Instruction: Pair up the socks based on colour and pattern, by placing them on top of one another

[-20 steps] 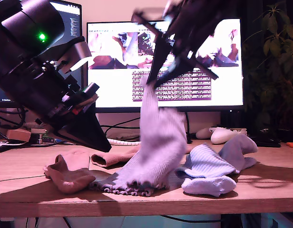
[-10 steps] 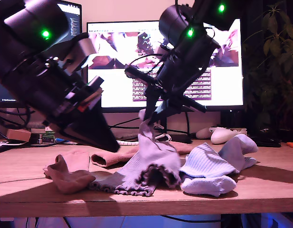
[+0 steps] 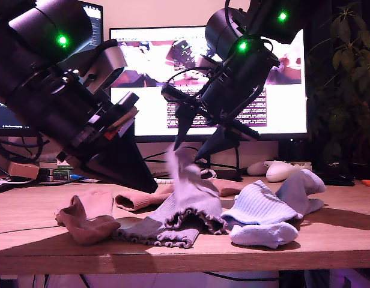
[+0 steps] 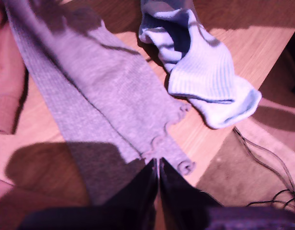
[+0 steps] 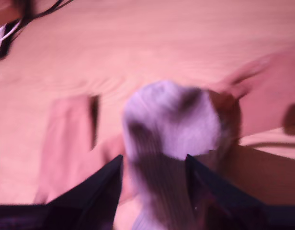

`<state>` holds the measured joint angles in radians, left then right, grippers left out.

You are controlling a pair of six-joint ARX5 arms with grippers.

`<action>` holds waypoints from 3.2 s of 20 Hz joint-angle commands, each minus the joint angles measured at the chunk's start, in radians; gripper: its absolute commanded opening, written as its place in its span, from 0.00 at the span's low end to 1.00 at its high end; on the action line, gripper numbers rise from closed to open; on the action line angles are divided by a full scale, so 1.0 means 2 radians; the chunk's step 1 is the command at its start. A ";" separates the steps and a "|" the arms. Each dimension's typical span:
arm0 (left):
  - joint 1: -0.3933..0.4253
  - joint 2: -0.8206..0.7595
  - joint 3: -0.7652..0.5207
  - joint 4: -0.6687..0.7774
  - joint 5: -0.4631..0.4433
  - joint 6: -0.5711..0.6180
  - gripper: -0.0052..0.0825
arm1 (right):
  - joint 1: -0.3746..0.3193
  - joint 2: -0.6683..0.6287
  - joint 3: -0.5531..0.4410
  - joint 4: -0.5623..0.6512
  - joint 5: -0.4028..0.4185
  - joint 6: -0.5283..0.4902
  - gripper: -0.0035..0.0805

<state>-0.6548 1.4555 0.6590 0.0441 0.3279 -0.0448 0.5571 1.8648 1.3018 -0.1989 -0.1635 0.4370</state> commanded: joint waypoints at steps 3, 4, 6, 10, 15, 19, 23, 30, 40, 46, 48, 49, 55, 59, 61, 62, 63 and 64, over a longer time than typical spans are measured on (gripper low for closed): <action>-0.001 -0.005 -0.003 0.019 -0.002 0.012 0.04 | -0.004 -0.005 0.041 -0.067 -0.010 -0.080 0.49; -0.001 -0.005 -0.003 0.022 -0.002 0.019 0.04 | -0.006 -0.014 0.050 -0.093 -0.011 -0.101 0.47; -0.001 -0.005 -0.003 0.026 -0.002 0.035 0.05 | -0.009 -0.037 0.054 -0.125 -0.012 -0.137 0.38; -0.002 -0.005 -0.003 0.035 -0.002 0.046 0.14 | -0.015 -0.082 0.053 -0.165 0.028 -0.165 0.04; -0.015 -0.005 -0.003 0.047 -0.010 0.121 0.23 | -0.017 -0.162 0.008 -0.138 0.058 -0.184 0.03; -0.021 -0.004 -0.003 0.049 -0.017 0.168 0.28 | -0.017 -0.286 -0.108 -0.066 0.067 -0.197 0.03; -0.021 0.004 -0.003 0.067 -0.026 0.207 0.39 | -0.017 -0.427 -0.225 -0.004 0.070 -0.219 0.03; -0.033 0.059 0.002 0.105 -0.028 0.210 0.44 | -0.018 -0.594 -0.315 -0.063 0.075 -0.220 0.03; -0.059 0.163 0.089 0.026 -0.092 0.220 0.44 | -0.018 -0.622 -0.315 -0.100 0.074 -0.221 0.03; -0.066 0.130 0.107 -0.035 -0.096 0.223 0.03 | -0.018 -0.622 -0.315 -0.119 0.074 -0.221 0.03; -0.066 0.111 0.110 -0.043 -0.096 0.223 0.03 | -0.018 -0.622 -0.315 -0.124 0.073 -0.221 0.03; -0.066 0.103 0.112 -0.046 -0.096 0.223 0.03 | -0.018 -0.622 -0.315 -0.125 0.073 -0.221 0.03; -0.066 0.084 0.140 -0.082 -0.096 0.221 0.03 | -0.018 -0.622 -0.315 -0.125 0.072 -0.221 0.03; -0.065 0.088 0.141 -0.085 -0.094 0.219 0.17 | -0.018 -0.622 -0.315 -0.131 0.072 -0.220 0.03; -0.065 0.090 0.141 -0.089 -0.083 0.217 0.18 | -0.018 -0.621 -0.315 -0.135 0.072 -0.220 0.03; -0.065 0.092 0.141 -0.089 -0.074 0.212 0.22 | -0.018 -0.622 -0.315 -0.136 0.072 -0.220 0.03; -0.065 0.095 0.141 -0.089 -0.070 0.208 0.22 | -0.018 -0.622 -0.315 -0.136 0.072 -0.220 0.03; -0.066 0.098 0.141 -0.089 -0.070 0.206 0.19 | -0.018 -0.622 -0.315 -0.136 0.072 -0.220 0.03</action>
<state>-0.7826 1.6314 0.9440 -0.1360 0.1822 0.3759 0.5194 0.6247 0.6914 -0.4747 -0.0177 -0.0013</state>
